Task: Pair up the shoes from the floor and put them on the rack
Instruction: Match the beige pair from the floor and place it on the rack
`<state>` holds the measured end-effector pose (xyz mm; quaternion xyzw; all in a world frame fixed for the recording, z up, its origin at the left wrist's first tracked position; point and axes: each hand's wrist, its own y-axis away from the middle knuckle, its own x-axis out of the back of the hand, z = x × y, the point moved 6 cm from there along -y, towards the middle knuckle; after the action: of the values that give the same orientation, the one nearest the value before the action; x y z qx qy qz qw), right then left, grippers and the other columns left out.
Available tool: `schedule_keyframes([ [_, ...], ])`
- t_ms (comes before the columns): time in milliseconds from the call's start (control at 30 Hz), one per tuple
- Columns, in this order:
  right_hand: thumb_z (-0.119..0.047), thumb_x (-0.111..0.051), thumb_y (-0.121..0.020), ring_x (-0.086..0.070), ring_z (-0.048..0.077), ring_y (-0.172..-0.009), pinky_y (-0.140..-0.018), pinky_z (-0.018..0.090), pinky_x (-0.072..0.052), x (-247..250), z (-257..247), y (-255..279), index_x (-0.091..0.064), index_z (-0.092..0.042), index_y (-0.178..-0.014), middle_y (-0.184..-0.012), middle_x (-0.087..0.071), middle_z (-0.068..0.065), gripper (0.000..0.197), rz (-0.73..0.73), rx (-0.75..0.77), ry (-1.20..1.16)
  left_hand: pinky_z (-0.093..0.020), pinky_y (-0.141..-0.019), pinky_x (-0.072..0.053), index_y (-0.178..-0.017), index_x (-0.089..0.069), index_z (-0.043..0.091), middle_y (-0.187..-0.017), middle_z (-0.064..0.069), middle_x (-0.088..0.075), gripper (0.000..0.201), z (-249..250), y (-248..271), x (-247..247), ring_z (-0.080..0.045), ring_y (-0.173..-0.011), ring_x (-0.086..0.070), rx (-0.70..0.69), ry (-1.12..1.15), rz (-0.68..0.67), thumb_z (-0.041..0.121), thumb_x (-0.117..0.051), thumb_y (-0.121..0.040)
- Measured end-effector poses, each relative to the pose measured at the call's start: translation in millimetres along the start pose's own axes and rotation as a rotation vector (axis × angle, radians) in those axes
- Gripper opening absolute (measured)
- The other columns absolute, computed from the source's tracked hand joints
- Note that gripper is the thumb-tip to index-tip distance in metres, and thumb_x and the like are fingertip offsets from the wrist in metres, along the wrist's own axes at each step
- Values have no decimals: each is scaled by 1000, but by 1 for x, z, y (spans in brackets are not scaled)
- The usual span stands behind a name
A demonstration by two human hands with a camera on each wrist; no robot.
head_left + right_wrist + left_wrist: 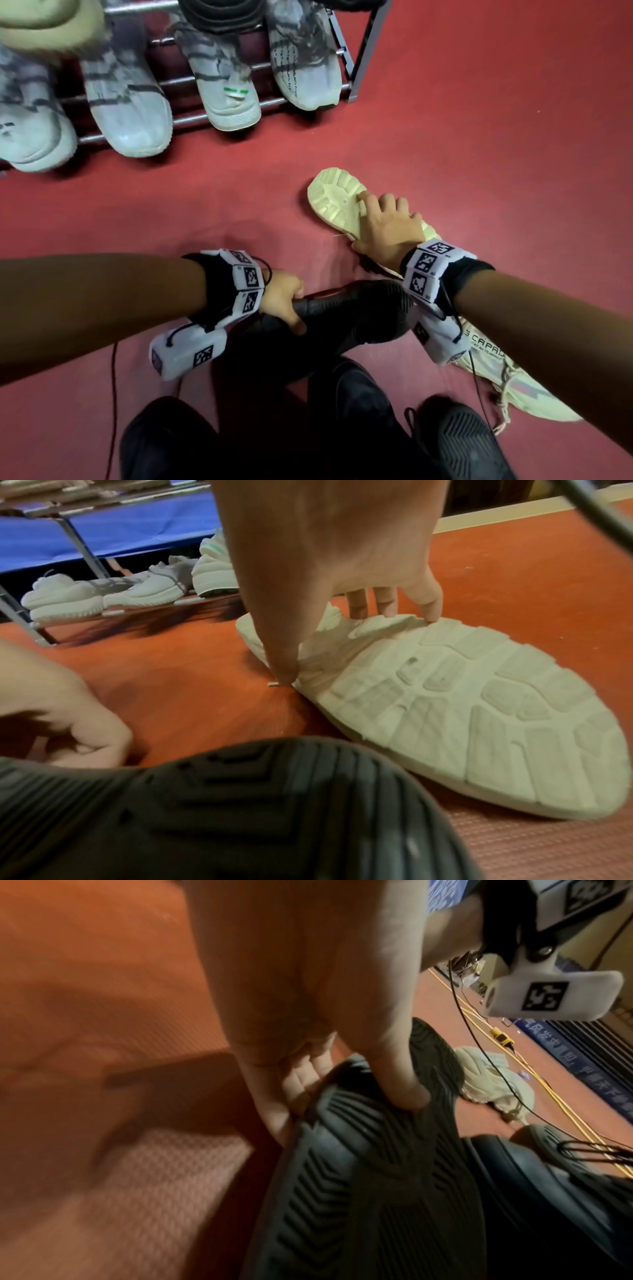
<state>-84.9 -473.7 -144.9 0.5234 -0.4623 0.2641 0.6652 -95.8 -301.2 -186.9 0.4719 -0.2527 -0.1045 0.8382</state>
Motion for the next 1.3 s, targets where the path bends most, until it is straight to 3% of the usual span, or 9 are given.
schedule_keyframes([
  [167,-37,-64,-82,-42,36,-122,-101,40,-37,10,20,-16,-33,-20,-141,-134,-43,14,69,-47,21,-284,-18,-57,-39,-80,-48,23,-74,9,-55,37,-6,0,24,-4,-61,-48,-86,132,1,28,-82,-68],
  [300,-26,-59,-86,-53,29,-115,-94,28,-40,27,47,-25,-53,-21,-131,-127,-53,13,46,14,-66,-503,-15,-56,-38,-84,-46,24,-79,8,-54,39,-22,15,52,-3,-63,-47,-133,159,78,20,-82,-68],
  [400,-32,-50,-89,-54,31,-113,-93,34,-42,37,64,-27,-59,-18,-122,-122,-60,15,37,164,-185,-532,-13,-51,-34,-75,-43,25,-69,9,-52,42,-35,35,82,-5,-58,-45,-136,126,211,14,-83,-67],
  [500,-35,-44,-92,-42,37,-123,-101,44,-36,45,71,-28,-51,-14,-129,-131,-51,20,43,263,-291,-381,-14,-54,-33,-73,-39,28,-70,9,-47,48,-46,58,114,-10,-62,-42,-142,31,370,12,-83,-64],
  [600,-34,-41,-94,-34,37,-126,-104,48,-29,54,69,-27,-45,-12,-133,-135,-42,21,45,375,-352,-331,-27,-57,-25,-83,-41,21,-72,6,-46,44,-56,78,136,-19,-73,-43,-85,-128,511,12,-81,-67],
  [767,-32,-42,-94,-31,38,-128,-104,49,-29,58,68,-22,-40,-8,-136,-138,-37,23,48,453,-369,-362,-21,-70,-32,-92,-55,16,-88,1,-51,38,-64,81,114,-18,-84,-49,-129,-87,403,36,-78,-69],
  [867,-32,-44,-94,-29,38,-130,-104,49,-29,52,68,-14,-36,-8,-138,-138,-34,23,51,373,-274,-418,-22,-80,-36,-107,-56,9,-98,-2,-51,40,-62,70,93,-22,-96,-53,-118,-135,398,37,-68,-81],
  [967,-31,-43,-96,-30,38,-131,-105,46,-29,37,78,0,-37,-8,-138,-138,-33,24,48,232,-253,-473,-33,-95,-41,-115,-51,16,-115,-6,-53,35,-57,60,84,-25,-110,-52,-58,-285,439,37,-57,-88],
  [1300,-37,-53,-93,-54,30,-116,-96,34,-39,-39,154,94,-50,-6,-129,-125,-58,14,47,-276,-355,-413,-42,-96,-43,-125,-43,16,-128,-5,-42,42,41,24,108,-25,-122,-42,-166,-462,552,37,-52,-90],
])
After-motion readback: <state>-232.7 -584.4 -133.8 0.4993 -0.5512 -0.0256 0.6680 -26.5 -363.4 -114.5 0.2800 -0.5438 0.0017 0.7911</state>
